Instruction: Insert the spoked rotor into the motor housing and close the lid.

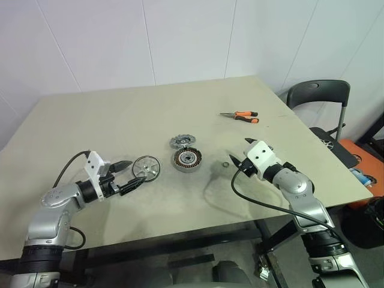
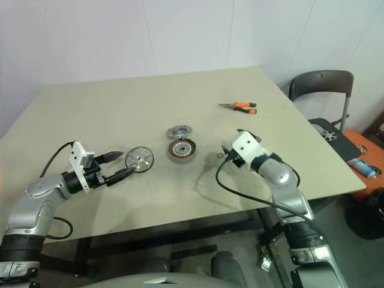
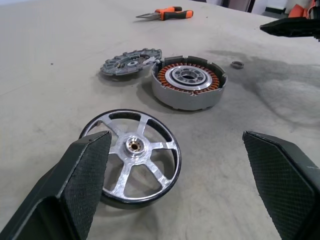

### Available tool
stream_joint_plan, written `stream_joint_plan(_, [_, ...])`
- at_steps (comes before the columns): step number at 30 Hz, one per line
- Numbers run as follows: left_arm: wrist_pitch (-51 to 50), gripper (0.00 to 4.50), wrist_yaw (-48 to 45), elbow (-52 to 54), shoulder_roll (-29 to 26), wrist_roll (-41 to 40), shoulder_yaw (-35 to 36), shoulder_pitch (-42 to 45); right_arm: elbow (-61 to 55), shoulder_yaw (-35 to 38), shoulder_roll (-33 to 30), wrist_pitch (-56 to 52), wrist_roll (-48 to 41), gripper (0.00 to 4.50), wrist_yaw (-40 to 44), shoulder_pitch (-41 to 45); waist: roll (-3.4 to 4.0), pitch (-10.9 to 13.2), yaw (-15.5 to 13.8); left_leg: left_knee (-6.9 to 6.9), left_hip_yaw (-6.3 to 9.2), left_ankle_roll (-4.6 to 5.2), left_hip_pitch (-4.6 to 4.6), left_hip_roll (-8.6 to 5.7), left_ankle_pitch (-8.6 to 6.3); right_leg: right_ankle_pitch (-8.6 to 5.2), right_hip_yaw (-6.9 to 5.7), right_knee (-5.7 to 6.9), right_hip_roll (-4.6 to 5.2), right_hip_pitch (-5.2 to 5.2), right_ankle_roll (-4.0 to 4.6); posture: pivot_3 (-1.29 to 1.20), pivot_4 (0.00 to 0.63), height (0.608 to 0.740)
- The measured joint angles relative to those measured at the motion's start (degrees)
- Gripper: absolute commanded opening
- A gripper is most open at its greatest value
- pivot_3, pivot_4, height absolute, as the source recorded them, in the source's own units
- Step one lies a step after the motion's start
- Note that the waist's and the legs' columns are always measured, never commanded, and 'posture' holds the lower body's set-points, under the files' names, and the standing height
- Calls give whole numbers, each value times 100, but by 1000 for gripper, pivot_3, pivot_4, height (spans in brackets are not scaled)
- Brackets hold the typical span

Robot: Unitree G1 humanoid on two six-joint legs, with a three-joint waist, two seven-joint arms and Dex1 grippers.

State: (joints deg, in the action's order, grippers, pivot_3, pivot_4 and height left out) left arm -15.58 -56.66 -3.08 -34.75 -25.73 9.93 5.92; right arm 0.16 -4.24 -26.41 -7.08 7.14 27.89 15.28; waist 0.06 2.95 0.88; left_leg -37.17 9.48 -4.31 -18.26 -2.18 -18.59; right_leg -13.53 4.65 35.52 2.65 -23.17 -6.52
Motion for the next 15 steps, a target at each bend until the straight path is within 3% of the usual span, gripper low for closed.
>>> stream_joint_plan(12, [12, 4457, 53, 0, 5, -2, 0, -25, 1, -26, 4, -4, -5, 3803, 62, 9, 0, 0, -1, 0, 0, 0, 0, 0, 0, 0, 0, 0, 0, 0, 0, 0, 0, 740])
stream_joint_plan(15, [15, 4457, 48, -8, 3, -1, 1, -13, 56, -182, 55, -66, -135, 3803, 393, 363, 5, 3, 49, -2, -2, 0, 2, 1, 0, 0, 1, 4, -1, -1, 0, 0, 0, 740])
